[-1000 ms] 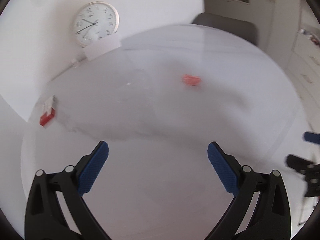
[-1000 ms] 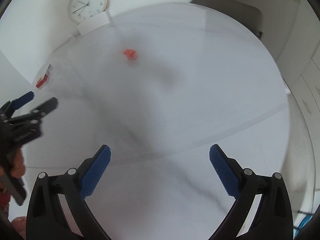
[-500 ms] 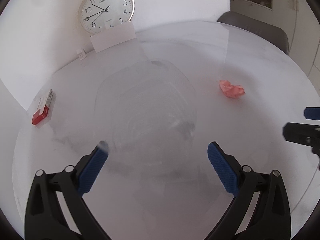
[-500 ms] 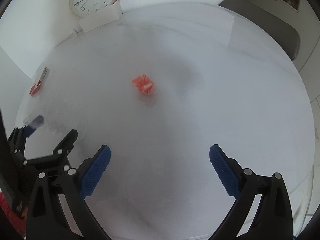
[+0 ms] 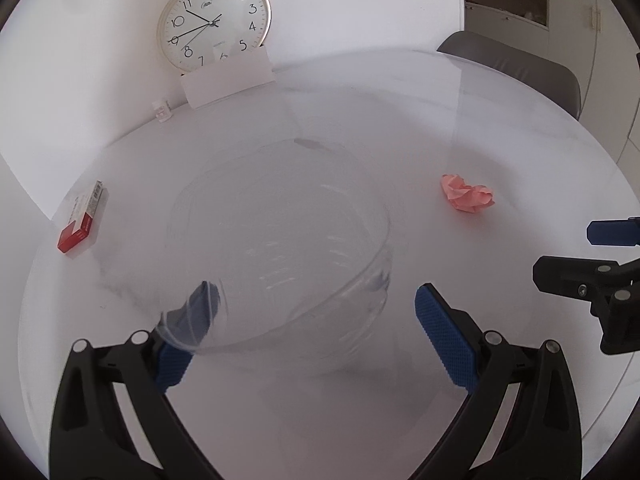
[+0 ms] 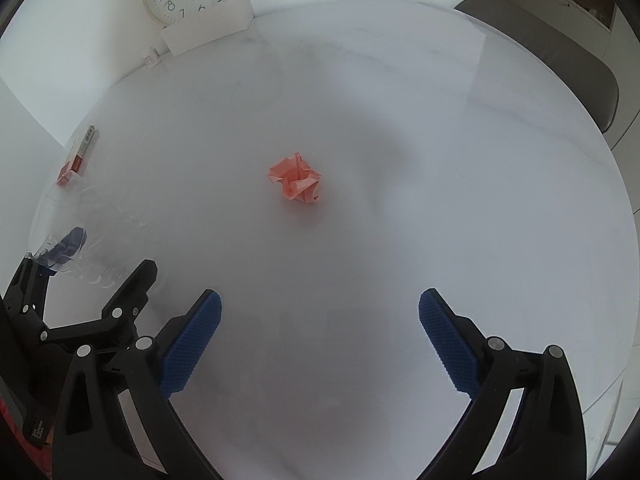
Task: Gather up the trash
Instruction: 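Grasp the clear plastic container rim with the left tool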
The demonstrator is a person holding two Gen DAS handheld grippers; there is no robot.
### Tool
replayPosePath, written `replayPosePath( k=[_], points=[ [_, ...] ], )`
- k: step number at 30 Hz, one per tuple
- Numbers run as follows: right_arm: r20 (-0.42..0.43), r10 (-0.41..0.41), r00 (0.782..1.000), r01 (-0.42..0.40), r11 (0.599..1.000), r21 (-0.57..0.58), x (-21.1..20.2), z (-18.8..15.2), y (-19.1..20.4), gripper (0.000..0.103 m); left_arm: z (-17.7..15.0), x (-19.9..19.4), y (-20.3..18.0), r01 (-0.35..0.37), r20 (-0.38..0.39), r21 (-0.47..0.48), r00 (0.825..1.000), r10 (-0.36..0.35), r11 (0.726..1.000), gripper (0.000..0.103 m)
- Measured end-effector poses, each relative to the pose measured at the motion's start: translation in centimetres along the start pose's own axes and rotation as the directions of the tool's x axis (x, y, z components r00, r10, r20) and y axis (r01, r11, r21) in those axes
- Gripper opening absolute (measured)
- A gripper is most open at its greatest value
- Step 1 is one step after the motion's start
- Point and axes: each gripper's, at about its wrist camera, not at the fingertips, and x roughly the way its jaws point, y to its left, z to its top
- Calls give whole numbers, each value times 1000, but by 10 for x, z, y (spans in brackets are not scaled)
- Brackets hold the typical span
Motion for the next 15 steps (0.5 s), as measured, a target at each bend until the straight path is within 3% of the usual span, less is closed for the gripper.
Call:
replayPosePath(
  k=[5,9,15],
  points=[
    [0,-1,1000,1,1000,3,3,2,4,98,1,1,-2,10,6,12,1000,-10,1000,81],
    [4,0,1000,0,1000,-2,4,3,5,99,3,2,-2,21,4,10,1000,-21,1000,62],
    [13,12,1000,-12,1000,-17,7,9,10,99,6,2,0,32,-34,4,999,-32,999,62]
  ],
)
